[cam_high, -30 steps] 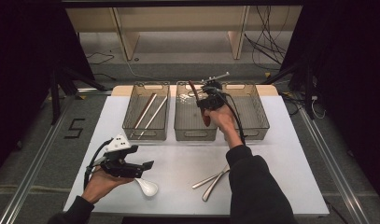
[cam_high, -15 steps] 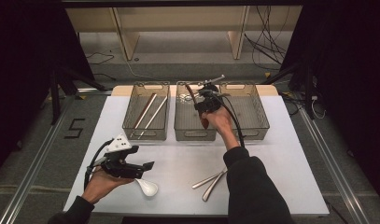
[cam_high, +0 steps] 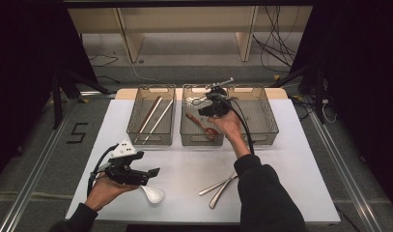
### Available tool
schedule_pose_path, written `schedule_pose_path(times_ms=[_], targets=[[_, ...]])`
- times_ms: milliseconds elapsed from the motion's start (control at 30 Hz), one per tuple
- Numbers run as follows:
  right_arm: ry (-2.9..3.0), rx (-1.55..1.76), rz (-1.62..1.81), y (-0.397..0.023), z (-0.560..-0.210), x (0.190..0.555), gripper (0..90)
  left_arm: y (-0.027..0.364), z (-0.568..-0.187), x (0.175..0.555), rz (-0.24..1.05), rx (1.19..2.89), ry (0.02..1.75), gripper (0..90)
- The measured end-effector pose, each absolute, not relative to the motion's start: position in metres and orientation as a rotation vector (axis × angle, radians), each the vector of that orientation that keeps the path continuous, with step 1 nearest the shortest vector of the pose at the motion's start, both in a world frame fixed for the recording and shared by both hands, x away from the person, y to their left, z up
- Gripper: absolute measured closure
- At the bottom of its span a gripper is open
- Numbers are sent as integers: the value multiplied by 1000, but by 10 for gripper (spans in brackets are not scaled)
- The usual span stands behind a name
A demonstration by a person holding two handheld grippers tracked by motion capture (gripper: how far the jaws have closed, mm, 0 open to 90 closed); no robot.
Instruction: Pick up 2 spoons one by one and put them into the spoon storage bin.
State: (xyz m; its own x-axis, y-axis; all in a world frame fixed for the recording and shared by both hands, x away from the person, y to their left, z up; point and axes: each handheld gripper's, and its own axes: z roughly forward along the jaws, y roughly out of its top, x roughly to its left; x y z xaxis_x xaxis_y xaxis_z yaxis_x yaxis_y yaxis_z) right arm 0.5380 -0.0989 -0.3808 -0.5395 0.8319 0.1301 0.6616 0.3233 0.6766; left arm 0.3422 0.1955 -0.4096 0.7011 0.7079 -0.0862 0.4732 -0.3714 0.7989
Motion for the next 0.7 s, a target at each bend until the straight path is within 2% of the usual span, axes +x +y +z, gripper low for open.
schedule_pose_path(times_ms=[333, 700], targets=[[2380, 1263, 1133, -111, -369, 509, 443, 196, -411, 344, 332, 2060, 910, 157], [2469, 1131, 1226, -144, -368, 442, 342, 196, -417, 347, 336, 2135, 913, 158]])
